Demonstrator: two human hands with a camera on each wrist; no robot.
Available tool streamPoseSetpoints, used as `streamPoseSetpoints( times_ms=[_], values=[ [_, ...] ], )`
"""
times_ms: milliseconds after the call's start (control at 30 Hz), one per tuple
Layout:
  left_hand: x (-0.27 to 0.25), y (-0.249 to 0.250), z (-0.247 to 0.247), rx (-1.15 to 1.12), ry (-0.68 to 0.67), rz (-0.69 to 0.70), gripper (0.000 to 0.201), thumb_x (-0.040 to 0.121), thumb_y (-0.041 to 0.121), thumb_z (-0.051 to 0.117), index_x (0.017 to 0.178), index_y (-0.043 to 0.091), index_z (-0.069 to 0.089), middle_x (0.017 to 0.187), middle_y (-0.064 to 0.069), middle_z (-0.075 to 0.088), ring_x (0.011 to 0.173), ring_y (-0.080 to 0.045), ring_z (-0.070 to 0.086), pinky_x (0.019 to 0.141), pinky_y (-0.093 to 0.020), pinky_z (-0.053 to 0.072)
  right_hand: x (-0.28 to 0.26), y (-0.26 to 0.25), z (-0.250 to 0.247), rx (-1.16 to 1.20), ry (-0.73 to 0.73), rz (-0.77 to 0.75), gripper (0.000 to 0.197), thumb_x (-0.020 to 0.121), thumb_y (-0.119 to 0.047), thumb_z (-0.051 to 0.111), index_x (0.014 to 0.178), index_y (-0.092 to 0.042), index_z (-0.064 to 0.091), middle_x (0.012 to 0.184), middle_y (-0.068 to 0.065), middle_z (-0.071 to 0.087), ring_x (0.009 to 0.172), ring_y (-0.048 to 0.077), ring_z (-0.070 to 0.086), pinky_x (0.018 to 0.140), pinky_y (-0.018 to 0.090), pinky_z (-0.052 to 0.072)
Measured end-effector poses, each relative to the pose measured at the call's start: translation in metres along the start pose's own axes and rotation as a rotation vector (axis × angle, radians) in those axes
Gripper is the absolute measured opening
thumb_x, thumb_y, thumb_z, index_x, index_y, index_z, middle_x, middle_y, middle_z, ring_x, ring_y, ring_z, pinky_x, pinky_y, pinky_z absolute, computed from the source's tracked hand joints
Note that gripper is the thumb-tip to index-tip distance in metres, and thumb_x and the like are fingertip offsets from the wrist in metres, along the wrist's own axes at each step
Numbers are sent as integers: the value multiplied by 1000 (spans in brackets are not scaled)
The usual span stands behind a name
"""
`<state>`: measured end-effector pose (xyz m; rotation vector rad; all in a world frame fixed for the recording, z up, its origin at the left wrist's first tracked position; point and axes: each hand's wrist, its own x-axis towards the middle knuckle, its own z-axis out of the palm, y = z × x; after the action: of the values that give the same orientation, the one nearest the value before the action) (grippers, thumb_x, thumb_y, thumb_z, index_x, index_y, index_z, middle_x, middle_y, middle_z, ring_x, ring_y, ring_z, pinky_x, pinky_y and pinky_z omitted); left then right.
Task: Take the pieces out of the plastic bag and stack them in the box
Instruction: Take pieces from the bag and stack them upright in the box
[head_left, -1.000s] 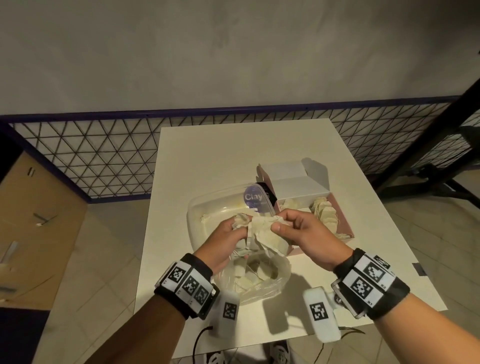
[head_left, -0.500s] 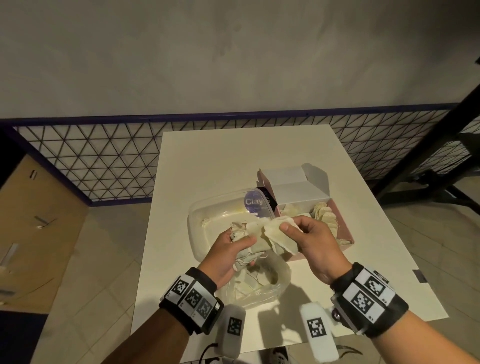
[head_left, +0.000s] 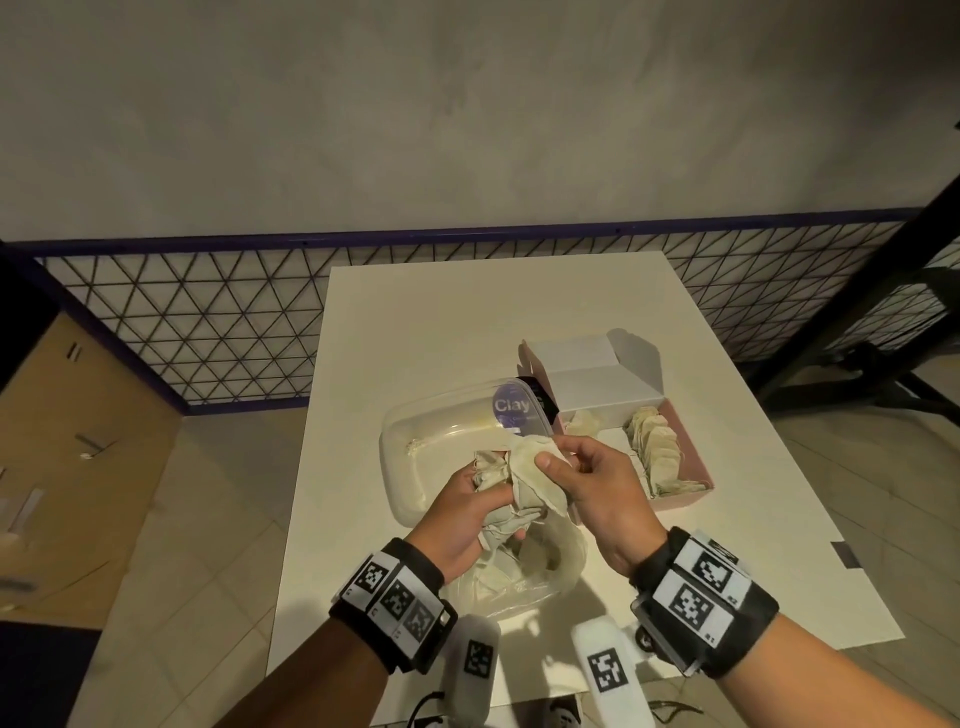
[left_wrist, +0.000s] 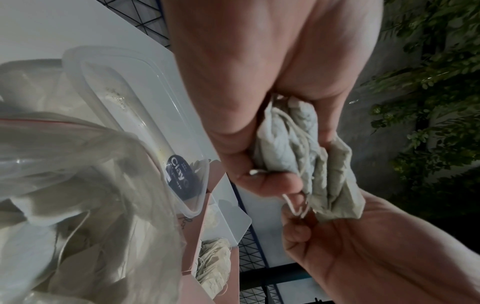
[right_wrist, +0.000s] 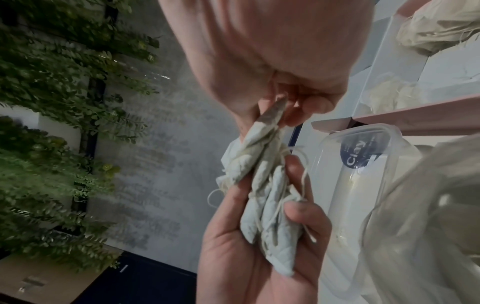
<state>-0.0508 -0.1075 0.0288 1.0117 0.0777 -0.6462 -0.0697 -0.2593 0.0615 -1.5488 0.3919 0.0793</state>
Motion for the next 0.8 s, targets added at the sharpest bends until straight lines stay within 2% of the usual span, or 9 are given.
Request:
streamPoseSetpoints(
  times_ms=[67,133,167,233,367,500,633,700,800],
  values=[
    [0,0,0,1,0,-7,48,77,8,67,121,-6,55,96,-23,65,72,-28,65,50,-28,52,0,-1,1,4,-40,42,20,87,-14,65,105,-6,66,88,4,72,70,8,68,57,17,49],
    [0,0,0,-1,-4,-17,47,77,7,67,120,-8,55,95,-24,65,72,-29,65,50,-28,52,-1,-4,1,26,-100,97,10,91,-13,60,94,-5,66,70,-3,68,50,-3,60,45,10,42],
    [0,0,0,-9,-8,-19,46,77,6,67,119,-8,55,96,-25,65,72,-30,65,50,-28,52,-1,-5,0,46,-122,121,9,91,-12,58,87,-7,64,62,-5,66,44,-3,56,42,9,40],
    [-1,2,-2,-59,-19,-29,45,77,5,64,118,-10,54,98,-26,63,73,-31,64,52,-30,52,-1,-9,-2,88,-136,135,12,92,-11,57,80,-8,61,57,-5,64,42,-1,55,39,11,39],
    [-2,7,-9,-213,-34,-55,49,73,3,52,121,-9,52,105,-34,61,81,-39,65,56,-34,53,5,-18,-16,146,-86,99,9,92,-13,56,86,-6,60,71,4,65,54,9,60,47,27,43],
    [-1,10,-14,-218,-24,1,34,75,-7,54,108,-2,59,94,-28,64,78,-37,67,56,-34,55,12,-23,-36,319,-66,93,12,85,-15,59,93,-6,61,83,8,67,69,15,62,66,29,50],
    [2,8,-16,-162,4,52,30,82,-8,60,110,3,59,92,-20,66,80,-28,69,62,-33,57,7,-21,-38,310,-184,163,25,79,-19,62,99,-3,64,89,16,68,71,23,64,59,36,52],
    [5,5,-15,-99,25,76,31,84,-4,62,114,2,59,97,-21,66,84,-27,68,67,-34,57,3,-18,-30,303,-234,225,26,85,-11,59,106,3,62,91,20,68,70,24,66,55,33,56],
    [10,2,-11,51,88,136,41,73,2,73,112,1,61,106,-23,66,98,-34,65,84,-44,54,1,-10,-17,210,-230,247,25,86,-7,60,108,6,61,98,22,68,78,26,67,70,35,58]
  ],
)
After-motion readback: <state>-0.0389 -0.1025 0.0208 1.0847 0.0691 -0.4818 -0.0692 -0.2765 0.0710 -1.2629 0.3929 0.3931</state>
